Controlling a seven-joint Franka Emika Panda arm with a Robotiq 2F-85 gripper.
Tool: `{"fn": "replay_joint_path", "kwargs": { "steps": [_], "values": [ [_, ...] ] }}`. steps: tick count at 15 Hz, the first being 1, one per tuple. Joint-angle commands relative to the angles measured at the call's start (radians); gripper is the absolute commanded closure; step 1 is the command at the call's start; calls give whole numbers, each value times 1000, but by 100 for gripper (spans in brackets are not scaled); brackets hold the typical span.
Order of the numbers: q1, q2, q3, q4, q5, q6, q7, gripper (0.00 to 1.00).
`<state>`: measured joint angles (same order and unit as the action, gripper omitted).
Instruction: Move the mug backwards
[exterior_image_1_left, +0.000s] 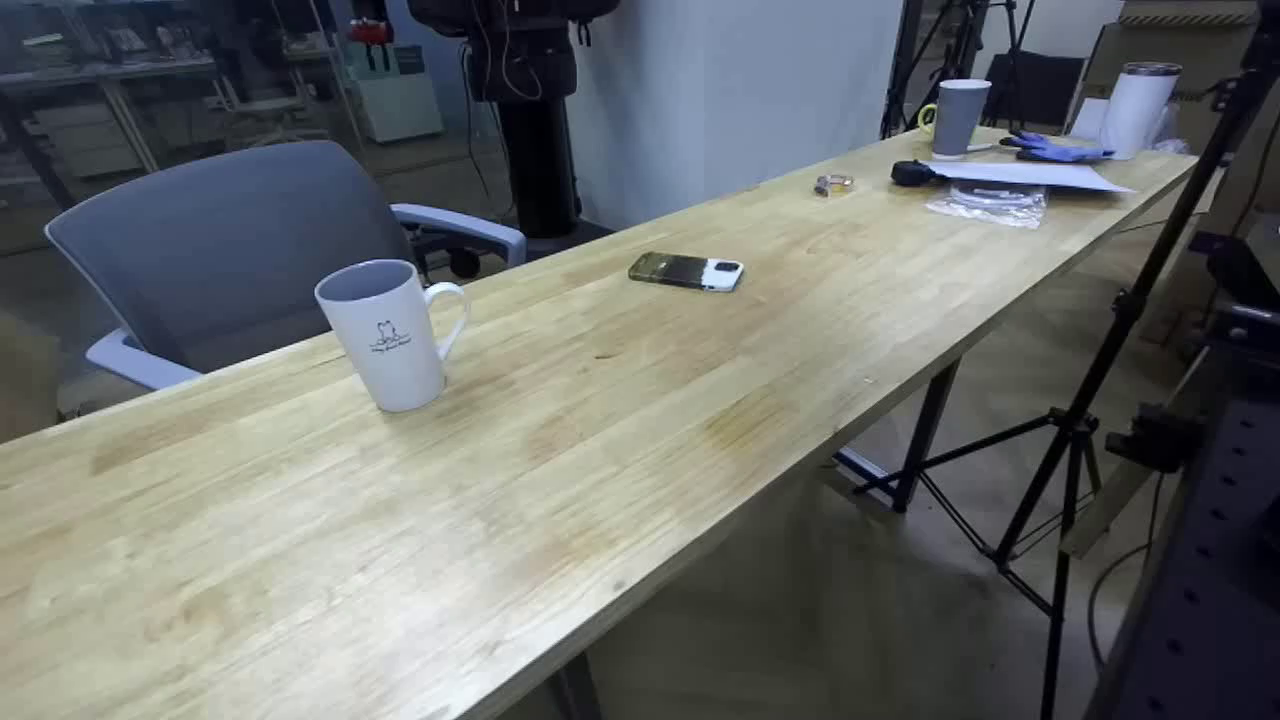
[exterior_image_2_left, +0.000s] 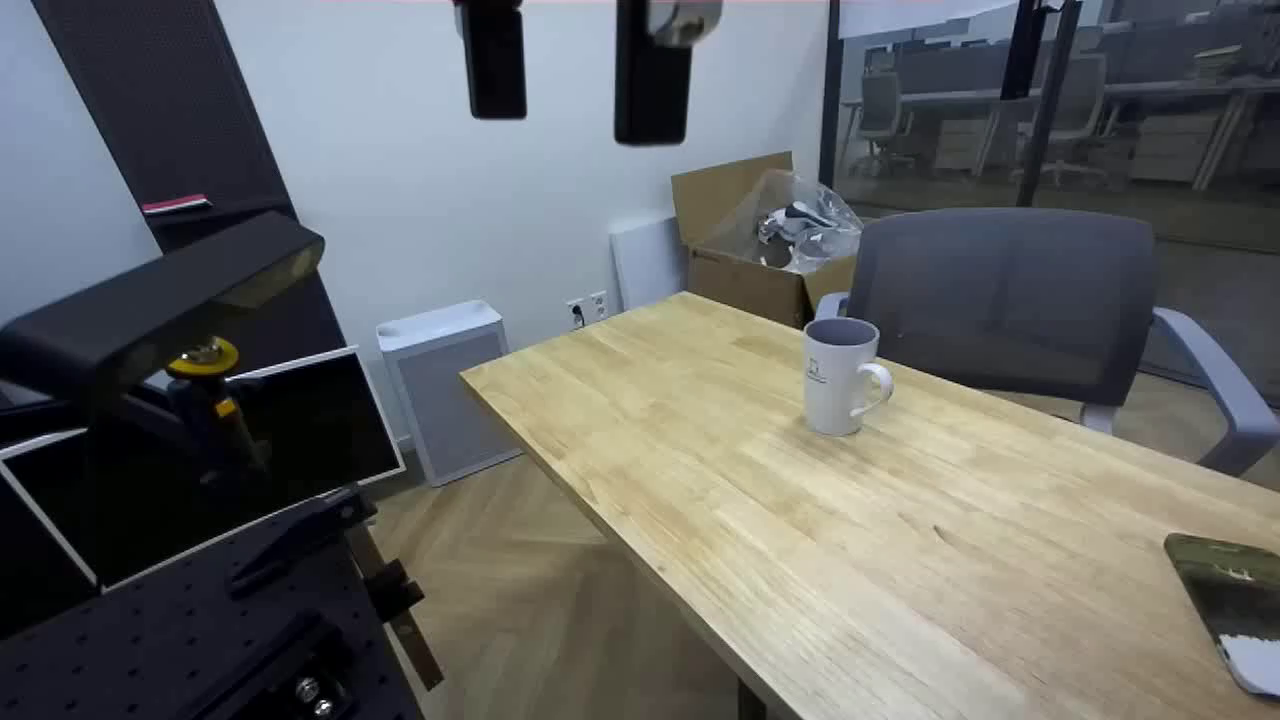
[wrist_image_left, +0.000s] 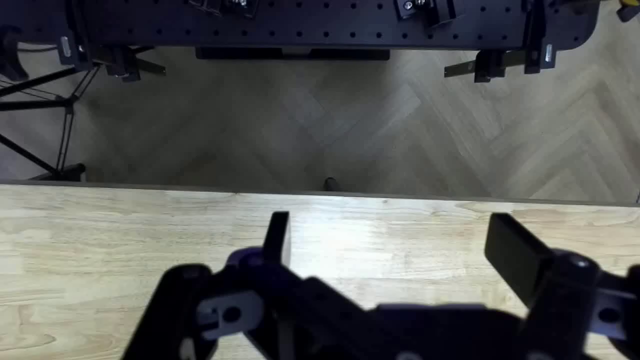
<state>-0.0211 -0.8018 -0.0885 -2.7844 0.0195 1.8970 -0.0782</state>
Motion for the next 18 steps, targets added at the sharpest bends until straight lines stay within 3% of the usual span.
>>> {"fn": "replay_joint_path", "kwargs": {
  "steps": [1, 7, 13, 18],
  "values": [
    [-6, 1, 5, 2, 4, -2, -4, 0],
    [-3, 40, 1, 14, 8, 16, -8, 0],
    [6, 288, 6, 114, 14, 189, -4, 0],
    [18, 545, 27, 293, 40, 291, 25, 0]
  ]
}}
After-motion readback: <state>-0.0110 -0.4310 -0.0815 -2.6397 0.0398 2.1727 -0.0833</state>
